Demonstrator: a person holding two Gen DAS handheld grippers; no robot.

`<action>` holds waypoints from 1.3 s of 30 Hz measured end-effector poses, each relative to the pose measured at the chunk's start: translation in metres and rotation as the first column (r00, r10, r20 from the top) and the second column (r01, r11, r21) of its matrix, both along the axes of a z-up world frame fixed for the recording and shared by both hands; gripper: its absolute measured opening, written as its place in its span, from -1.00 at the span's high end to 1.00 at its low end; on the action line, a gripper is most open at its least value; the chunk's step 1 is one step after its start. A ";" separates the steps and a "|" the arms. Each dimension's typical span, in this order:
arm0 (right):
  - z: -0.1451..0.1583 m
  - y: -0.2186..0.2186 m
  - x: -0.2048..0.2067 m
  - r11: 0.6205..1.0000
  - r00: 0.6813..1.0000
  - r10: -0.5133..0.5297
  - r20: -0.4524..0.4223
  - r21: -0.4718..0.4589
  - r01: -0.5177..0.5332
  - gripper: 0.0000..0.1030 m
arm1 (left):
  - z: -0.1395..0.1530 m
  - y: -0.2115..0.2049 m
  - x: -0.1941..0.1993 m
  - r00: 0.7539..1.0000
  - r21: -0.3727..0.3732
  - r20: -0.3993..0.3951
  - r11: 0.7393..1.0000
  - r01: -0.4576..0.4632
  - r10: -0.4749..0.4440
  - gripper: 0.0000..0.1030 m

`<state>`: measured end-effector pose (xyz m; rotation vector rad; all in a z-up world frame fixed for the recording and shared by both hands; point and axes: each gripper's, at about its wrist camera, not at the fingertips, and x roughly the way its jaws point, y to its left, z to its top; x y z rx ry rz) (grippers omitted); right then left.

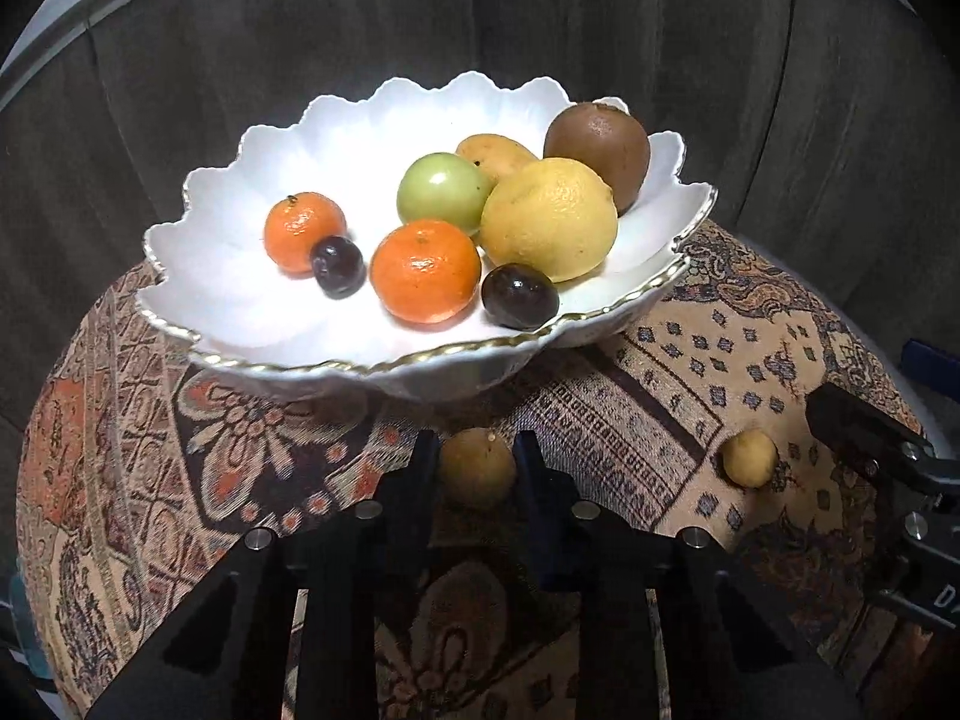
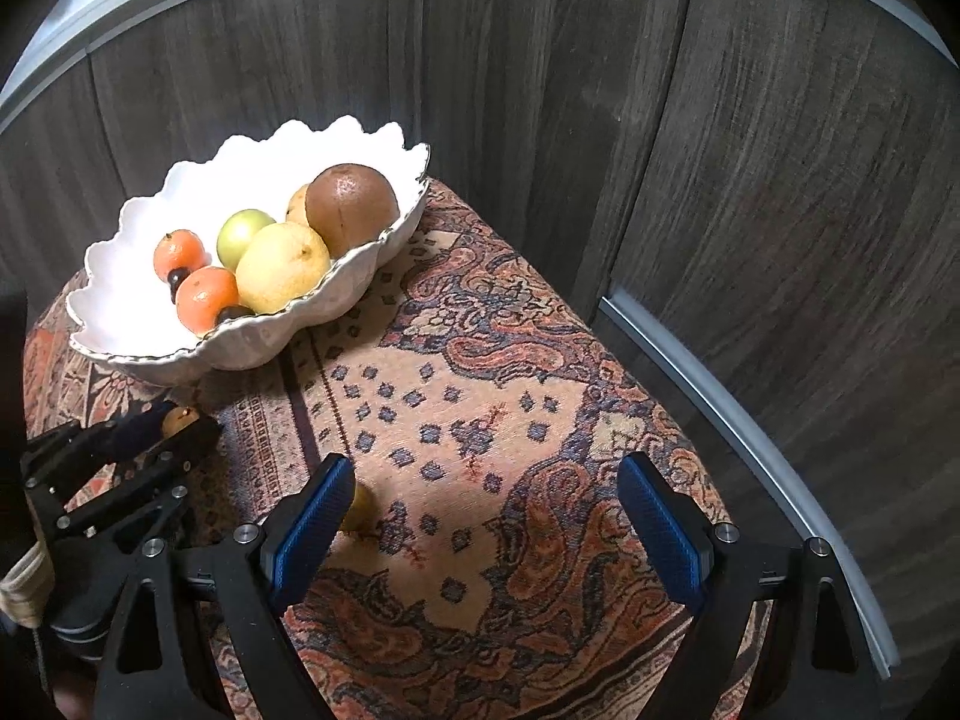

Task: Organize fruits
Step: 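Grasp a small brown fruit with the left tool while the right tool grasps another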

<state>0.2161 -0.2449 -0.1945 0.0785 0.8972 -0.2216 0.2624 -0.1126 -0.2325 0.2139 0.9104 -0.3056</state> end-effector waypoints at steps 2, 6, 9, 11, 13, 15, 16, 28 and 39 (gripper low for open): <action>0.002 0.003 -0.001 1.000 1.000 0.009 0.008 0.006 -0.009 -0.75 | 0.005 0.008 -0.006 1.000 0.000 0.002 1.000 -0.009 0.009 0.50; 0.002 0.014 0.001 0.999 0.999 0.038 0.005 0.014 -0.038 -0.75 | 0.010 0.025 -0.015 0.999 -0.004 -0.001 0.999 -0.036 0.036 0.50; -0.001 0.026 0.002 0.998 0.998 0.064 -0.005 0.009 -0.064 -0.75 | 0.014 0.038 -0.020 0.998 0.006 0.007 0.998 -0.058 0.058 0.50; -0.003 0.032 0.002 0.997 0.997 0.078 -0.011 0.001 -0.078 -0.75 | 0.014 0.047 -0.022 0.997 0.009 0.015 0.997 -0.072 0.072 0.50; -0.006 0.038 0.005 0.996 0.996 0.091 -0.014 -0.006 -0.091 -0.74 | 0.015 0.053 -0.023 0.997 0.002 0.015 0.997 -0.082 0.082 0.50; -0.008 0.042 0.007 0.995 0.995 0.095 -0.018 -0.005 -0.095 -0.71 | 0.015 0.059 -0.022 0.996 -0.007 0.011 0.996 -0.092 0.092 0.50; -0.009 0.044 0.009 0.995 0.995 0.097 -0.018 -0.003 -0.097 -0.69 | 0.015 0.061 -0.022 0.995 -0.012 0.010 0.995 -0.096 0.096 0.50; -0.037 0.043 0.024 0.995 0.992 0.094 -0.082 0.041 -0.091 0.23 | 0.014 0.066 -0.019 0.995 -0.036 0.009 0.994 -0.101 0.102 0.50; -0.029 0.045 0.019 0.992 0.991 0.118 -0.062 0.054 -0.115 0.56 | 0.022 0.063 -0.020 0.995 -0.039 0.023 0.995 -0.097 0.098 0.50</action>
